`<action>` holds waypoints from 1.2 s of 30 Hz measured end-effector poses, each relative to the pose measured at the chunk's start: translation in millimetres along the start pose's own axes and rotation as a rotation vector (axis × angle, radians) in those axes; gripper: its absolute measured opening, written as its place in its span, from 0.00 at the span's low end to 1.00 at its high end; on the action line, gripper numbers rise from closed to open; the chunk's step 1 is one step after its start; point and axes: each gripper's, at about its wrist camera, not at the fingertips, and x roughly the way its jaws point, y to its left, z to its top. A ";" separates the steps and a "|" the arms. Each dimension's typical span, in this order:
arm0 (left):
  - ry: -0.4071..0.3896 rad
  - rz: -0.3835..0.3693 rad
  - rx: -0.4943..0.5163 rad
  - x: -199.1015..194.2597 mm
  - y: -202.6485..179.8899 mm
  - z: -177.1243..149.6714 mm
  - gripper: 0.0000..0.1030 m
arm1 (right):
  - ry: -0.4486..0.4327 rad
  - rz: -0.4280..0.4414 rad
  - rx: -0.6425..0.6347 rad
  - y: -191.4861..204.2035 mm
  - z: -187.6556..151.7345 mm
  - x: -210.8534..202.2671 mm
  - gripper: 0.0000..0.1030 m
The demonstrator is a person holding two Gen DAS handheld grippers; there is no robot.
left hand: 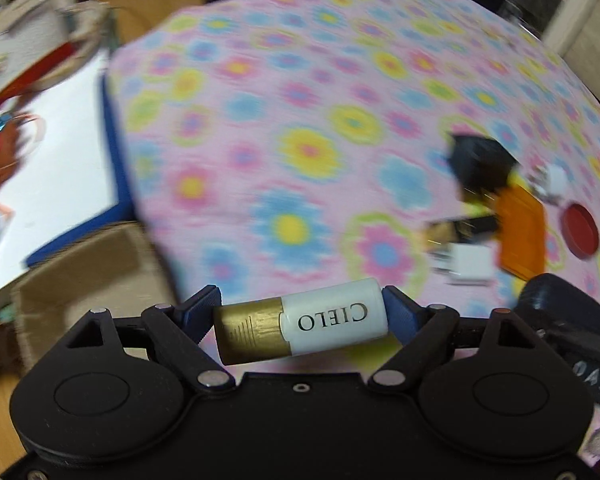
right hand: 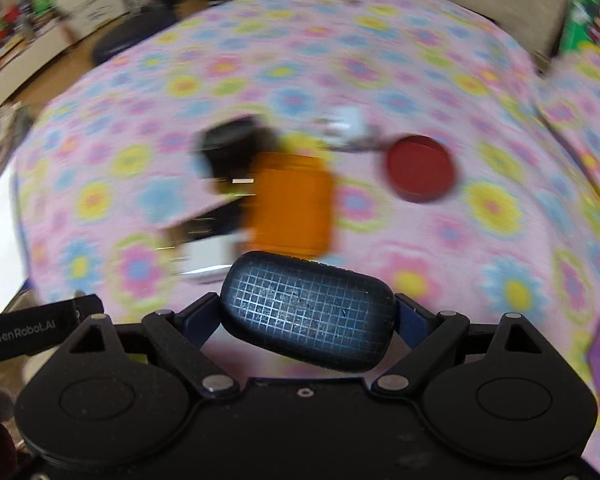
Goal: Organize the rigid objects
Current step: 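Carry both items to the basket and release them inside with both grippers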
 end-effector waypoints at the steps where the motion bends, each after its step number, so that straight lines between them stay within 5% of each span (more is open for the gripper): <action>1: -0.006 0.011 -0.021 -6.0 14.3 0.1 0.80 | -0.003 0.020 -0.028 17.7 -0.5 -1.9 0.89; 13: -0.051 0.255 -0.262 -37.5 178.5 -12.1 0.80 | 0.034 0.245 -0.317 224.9 -26.9 -5.1 0.89; 17: -0.024 0.269 -0.357 -24.8 215.0 -20.3 0.80 | 0.068 0.266 -0.375 264.9 -36.8 4.1 0.89; 20: 0.017 0.209 -0.421 -15.6 231.9 -24.1 0.80 | 0.099 0.266 -0.415 282.0 -43.4 17.6 0.89; 24: 0.027 0.267 -0.399 -12.9 231.8 -28.5 0.80 | 0.136 0.255 -0.440 283.5 -51.1 35.1 0.89; 31: 0.149 0.215 -0.417 7.2 236.0 -33.3 0.80 | 0.171 0.234 -0.418 290.6 -51.2 59.5 0.89; 36: 0.145 0.255 -0.423 5.7 237.8 -34.7 0.80 | 0.172 0.233 -0.416 296.3 -47.6 64.1 0.89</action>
